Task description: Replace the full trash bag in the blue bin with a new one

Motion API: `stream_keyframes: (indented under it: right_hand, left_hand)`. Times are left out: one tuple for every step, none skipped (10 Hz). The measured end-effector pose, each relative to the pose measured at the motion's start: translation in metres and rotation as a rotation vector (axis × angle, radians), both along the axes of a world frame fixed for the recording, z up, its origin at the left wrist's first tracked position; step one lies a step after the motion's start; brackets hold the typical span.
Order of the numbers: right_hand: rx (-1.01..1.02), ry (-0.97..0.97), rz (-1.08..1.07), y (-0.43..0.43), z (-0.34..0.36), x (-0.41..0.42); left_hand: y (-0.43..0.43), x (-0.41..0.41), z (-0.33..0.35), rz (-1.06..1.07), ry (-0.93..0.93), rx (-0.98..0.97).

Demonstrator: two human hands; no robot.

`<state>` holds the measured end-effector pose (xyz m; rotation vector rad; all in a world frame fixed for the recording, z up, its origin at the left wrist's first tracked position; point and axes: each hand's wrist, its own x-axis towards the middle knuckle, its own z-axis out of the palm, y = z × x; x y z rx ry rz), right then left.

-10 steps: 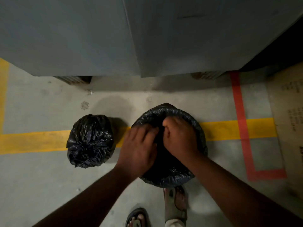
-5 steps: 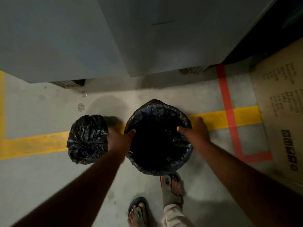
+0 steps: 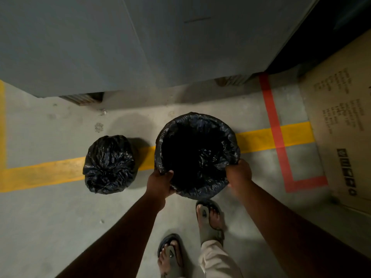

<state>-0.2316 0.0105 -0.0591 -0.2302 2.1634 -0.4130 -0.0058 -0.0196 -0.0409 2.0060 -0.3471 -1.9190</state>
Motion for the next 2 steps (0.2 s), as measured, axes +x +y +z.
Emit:
stream_keyframes:
  right_hand:
    - [-0.032, -0.248, -0.207, 0.006, 0.010, 0.000]
    - [0.019, -0.080, -0.132, 0.020, 0.043, 0.007]
  left_hand:
    - [0.000, 0.007, 0.007, -0.133, 0.058, 0.061]
    - [0.013, 0.015, 0.032, -0.200, -0.121, 0.108]
